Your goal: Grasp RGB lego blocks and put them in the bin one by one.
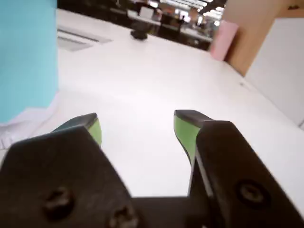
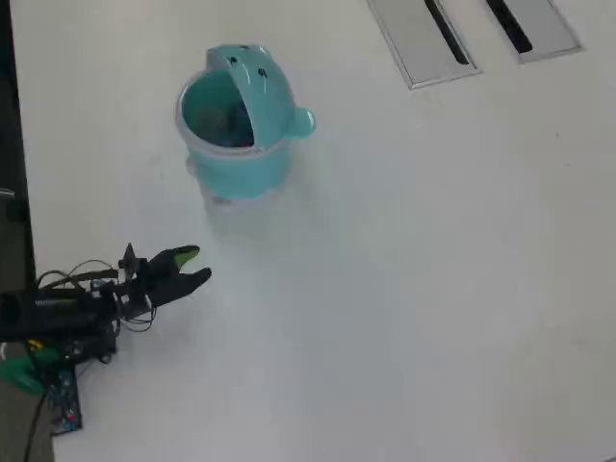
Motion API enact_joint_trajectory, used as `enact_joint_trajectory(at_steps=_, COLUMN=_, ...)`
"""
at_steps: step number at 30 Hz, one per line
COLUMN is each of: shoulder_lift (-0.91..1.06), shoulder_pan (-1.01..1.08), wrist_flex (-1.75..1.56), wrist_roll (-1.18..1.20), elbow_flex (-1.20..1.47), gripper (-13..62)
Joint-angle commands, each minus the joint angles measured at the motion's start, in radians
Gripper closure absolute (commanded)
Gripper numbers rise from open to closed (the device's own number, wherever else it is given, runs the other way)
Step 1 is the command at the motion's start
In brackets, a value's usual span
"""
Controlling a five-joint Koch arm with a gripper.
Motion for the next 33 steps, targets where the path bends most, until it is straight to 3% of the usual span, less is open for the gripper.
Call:
enact_joint_trajectory(at_steps=1, shoulder_lift=0.067, shoulder_pan=0.005, wrist_flex=-0.123, wrist_roll=0.006, elbow_flex=0.011, gripper=21.5)
enact_joint_trajectory(at_steps=13, shoulder_lift=0.063, shoulder_pan=0.006, wrist_flex=-0.198, wrist_roll=0.009, elbow_flex=0.202, gripper=21.5)
enact_joint_trajectory(at_steps=33, shoulder_lift=0.061, shoulder_pan=0.049, wrist_flex=0.028, wrist_roll=0.264, elbow_flex=0.206, gripper=21.4)
